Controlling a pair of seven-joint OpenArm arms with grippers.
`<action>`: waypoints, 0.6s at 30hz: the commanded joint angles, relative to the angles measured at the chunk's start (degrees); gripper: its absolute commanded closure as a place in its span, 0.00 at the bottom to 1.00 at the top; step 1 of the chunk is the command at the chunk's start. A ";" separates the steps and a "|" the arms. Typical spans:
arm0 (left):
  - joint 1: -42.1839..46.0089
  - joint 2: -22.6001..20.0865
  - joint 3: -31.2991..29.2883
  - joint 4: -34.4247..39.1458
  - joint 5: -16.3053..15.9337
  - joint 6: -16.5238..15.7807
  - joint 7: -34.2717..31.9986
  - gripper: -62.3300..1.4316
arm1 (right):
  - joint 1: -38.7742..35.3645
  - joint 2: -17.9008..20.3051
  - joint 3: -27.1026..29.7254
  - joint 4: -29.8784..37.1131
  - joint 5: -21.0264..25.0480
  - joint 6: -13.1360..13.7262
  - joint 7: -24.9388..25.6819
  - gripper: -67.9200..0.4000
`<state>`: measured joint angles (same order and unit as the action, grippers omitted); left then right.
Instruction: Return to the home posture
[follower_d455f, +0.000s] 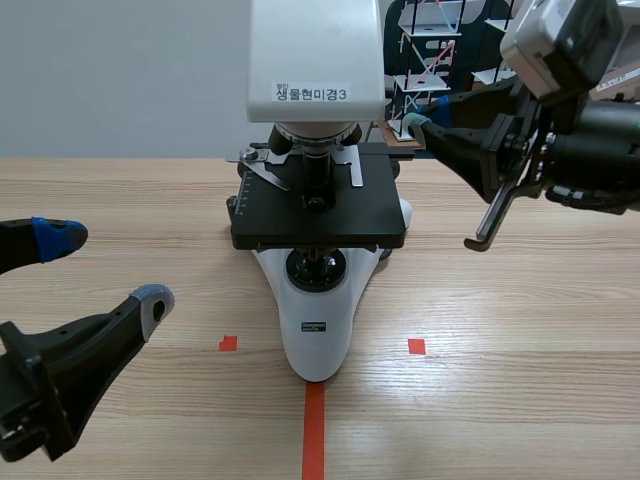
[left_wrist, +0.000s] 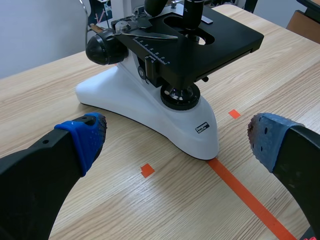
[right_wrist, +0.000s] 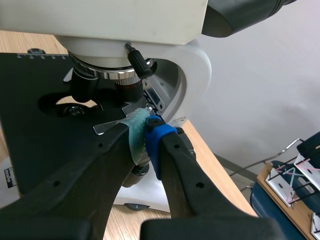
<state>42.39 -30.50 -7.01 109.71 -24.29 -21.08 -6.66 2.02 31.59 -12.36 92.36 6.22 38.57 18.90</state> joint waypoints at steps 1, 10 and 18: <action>0.44 0.00 -0.09 0.70 -0.33 0.11 -0.79 0.04 | -2.05 0.46 1.57 0.81 0.63 -1.51 2.23 0.83; 0.44 0.00 -0.09 0.70 -0.33 0.11 -0.79 0.04 | -17.73 0.44 10.86 3.63 2.36 -3.85 9.99 0.30; 0.44 0.00 -0.09 0.70 -0.33 0.11 -0.79 0.04 | -32.59 0.44 17.14 7.96 6.64 -3.85 10.45 0.05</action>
<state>42.39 -30.50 -7.01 109.71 -24.29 -21.08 -6.66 -30.46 31.59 3.97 98.91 11.81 34.94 28.49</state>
